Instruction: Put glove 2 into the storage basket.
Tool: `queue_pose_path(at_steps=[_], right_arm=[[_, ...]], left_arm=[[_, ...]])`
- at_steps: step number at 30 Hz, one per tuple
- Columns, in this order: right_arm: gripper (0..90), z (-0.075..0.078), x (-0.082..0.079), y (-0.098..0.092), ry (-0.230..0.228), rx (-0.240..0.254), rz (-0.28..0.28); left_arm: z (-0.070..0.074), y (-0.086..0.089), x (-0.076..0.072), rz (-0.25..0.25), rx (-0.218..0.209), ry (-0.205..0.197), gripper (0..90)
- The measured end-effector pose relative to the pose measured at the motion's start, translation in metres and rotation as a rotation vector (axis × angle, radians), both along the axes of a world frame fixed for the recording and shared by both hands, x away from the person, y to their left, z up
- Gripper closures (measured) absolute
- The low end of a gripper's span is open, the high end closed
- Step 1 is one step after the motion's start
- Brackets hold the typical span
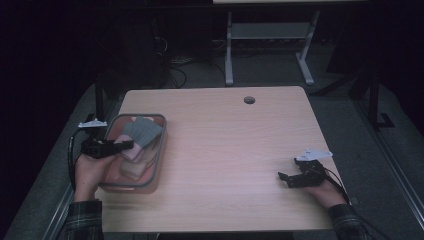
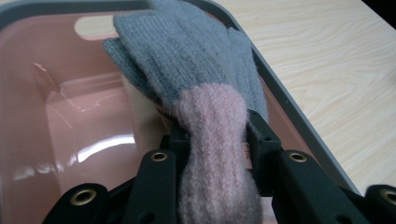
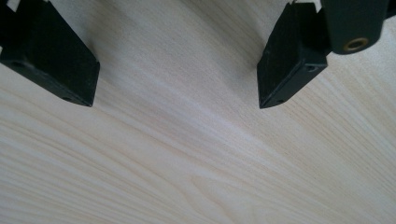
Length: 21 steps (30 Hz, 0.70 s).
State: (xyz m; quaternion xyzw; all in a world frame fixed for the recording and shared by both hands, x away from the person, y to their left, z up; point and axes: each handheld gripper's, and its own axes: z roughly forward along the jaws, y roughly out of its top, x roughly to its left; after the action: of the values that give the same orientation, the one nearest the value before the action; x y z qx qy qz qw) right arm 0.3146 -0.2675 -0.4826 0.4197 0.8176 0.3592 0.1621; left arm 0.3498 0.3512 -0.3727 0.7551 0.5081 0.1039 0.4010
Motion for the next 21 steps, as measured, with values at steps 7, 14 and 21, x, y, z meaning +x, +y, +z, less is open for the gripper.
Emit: queue_pose_path(at_steps=[7,14,21], right_arm=[[12.8,0.000,0.000,0.000,0.001,0.000,-0.001],[12.7,0.000,0.000,0.000,0.000,0.000,0.000],[12.8,0.000,0.000,0.000,0.000,0.000,0.000]], left_arm=[[-0.007,-0.004,0.003,-0.006,0.006,0.026,68.1],[-0.017,-0.004,0.007,0.007,0.087,0.075,67.9],[-0.019,-0.007,0.009,-0.003,0.106,0.100,66.0]])
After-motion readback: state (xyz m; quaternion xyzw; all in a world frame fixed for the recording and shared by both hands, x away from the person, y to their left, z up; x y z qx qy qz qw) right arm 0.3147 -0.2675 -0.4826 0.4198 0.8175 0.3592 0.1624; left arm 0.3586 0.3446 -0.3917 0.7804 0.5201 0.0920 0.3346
